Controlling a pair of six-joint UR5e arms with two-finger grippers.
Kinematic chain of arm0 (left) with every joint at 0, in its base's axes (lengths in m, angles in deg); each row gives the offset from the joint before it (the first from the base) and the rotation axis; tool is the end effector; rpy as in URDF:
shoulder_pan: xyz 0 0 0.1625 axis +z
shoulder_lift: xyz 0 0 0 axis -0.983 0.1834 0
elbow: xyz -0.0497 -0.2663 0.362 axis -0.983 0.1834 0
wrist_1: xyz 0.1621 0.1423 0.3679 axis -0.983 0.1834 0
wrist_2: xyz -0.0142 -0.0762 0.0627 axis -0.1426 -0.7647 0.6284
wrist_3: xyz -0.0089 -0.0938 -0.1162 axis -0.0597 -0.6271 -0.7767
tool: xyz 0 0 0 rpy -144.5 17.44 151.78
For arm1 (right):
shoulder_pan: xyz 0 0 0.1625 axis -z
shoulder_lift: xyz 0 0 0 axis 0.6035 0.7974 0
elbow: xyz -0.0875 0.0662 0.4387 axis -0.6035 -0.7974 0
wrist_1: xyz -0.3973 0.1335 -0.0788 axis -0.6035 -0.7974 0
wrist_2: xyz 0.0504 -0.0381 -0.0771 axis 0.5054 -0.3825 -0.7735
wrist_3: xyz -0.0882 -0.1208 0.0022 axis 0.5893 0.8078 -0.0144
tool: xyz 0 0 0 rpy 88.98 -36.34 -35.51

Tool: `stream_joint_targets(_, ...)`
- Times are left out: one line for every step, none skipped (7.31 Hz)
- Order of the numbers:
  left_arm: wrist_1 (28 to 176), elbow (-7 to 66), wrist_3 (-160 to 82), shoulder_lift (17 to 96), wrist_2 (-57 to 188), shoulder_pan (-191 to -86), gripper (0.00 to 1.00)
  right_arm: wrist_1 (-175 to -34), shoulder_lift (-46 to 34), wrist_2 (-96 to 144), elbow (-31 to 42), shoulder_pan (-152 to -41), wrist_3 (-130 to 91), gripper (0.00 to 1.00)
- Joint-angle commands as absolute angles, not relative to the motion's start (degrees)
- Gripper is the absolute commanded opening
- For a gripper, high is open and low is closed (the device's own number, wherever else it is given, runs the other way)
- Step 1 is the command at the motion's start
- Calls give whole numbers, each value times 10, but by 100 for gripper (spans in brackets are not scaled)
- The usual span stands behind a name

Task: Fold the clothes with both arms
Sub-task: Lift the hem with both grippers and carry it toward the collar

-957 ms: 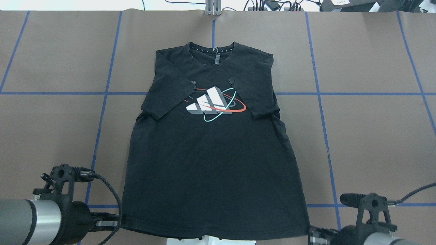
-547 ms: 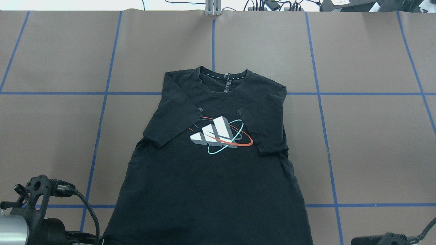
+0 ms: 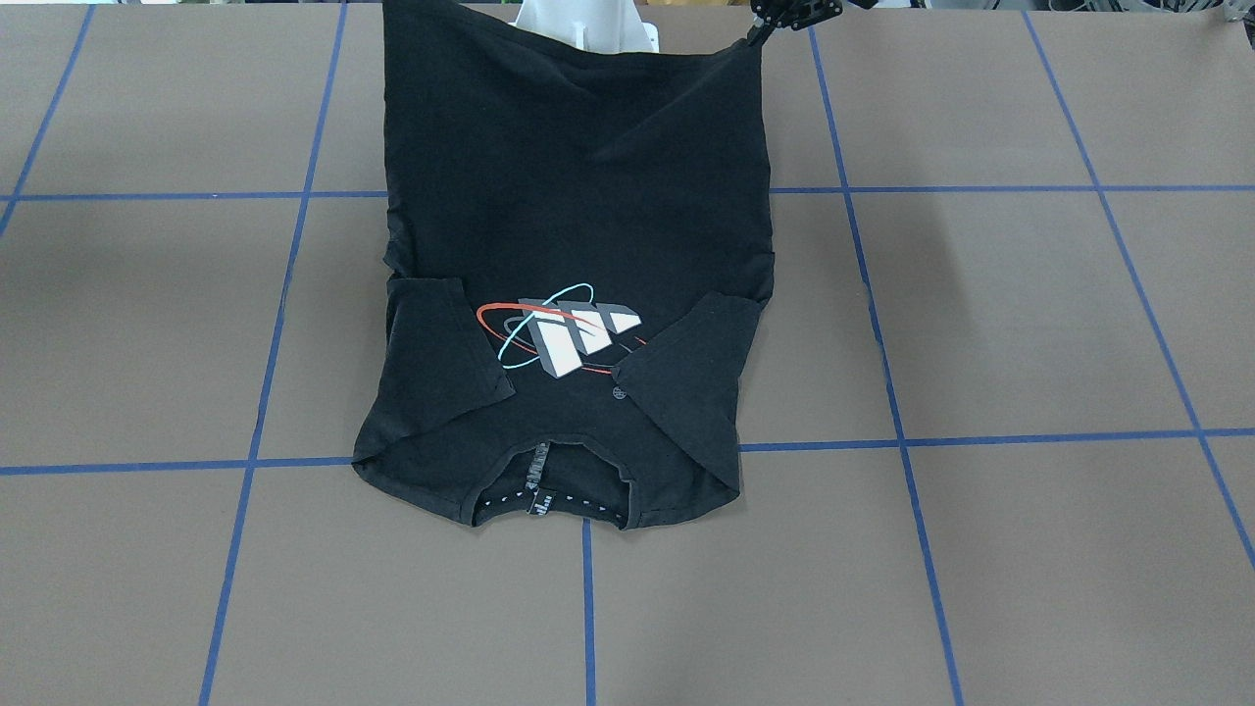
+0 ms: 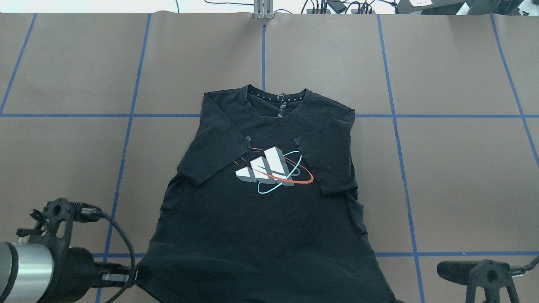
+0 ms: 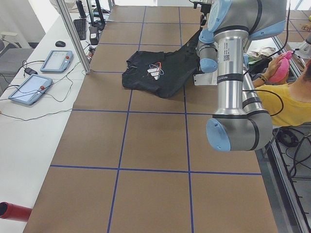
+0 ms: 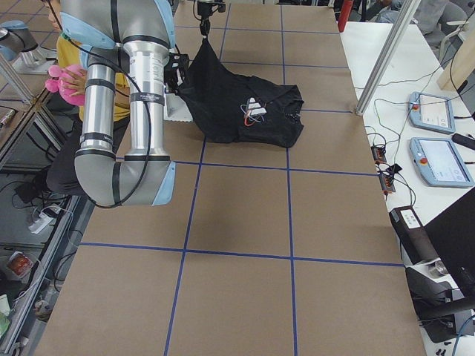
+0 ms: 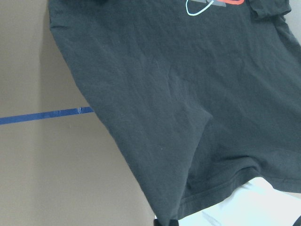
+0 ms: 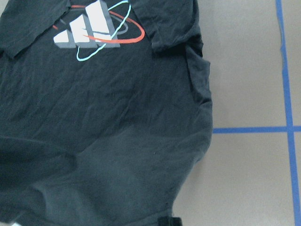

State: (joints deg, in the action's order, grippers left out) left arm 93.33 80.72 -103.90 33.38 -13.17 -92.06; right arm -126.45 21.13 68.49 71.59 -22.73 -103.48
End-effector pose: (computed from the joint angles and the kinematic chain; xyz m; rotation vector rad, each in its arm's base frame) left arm 0.3809 -0.1955 0.2765 0.0811 1.1621 0.0679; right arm -0.3444 -0.1091 0.2571 0.1622 -0.9754 0.1230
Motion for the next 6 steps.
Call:
stream_joint_targets(933, 736, -1016, 401, -116, -983, 0, -1305, 169, 684, 696, -302, -1035, 0)
stream_joint_targets(934, 701, -1000, 437, -116, -1012, 0, -1305, 162, 684, 682, -337, -1035, 0)
stream_joint_targets(934, 668, -992, 470, -116, -1045, 0, -1306, 144, 685, 664, -373, -1034, 0)
stream_joint_targets(934, 646, -990, 494, -117, -1079, 0, -1306, 134, 685, 650, -397, -1034, 0)
stream_joint_targets(933, 632, -968, 516, -118, -1108, 0, -1306, 124, 686, 640, -418, -1034, 0)
stream_joint_targets(933, 606, -955, 545, -119, -1135, 0, -1306, 106, 687, 622, -449, -1033, 0)
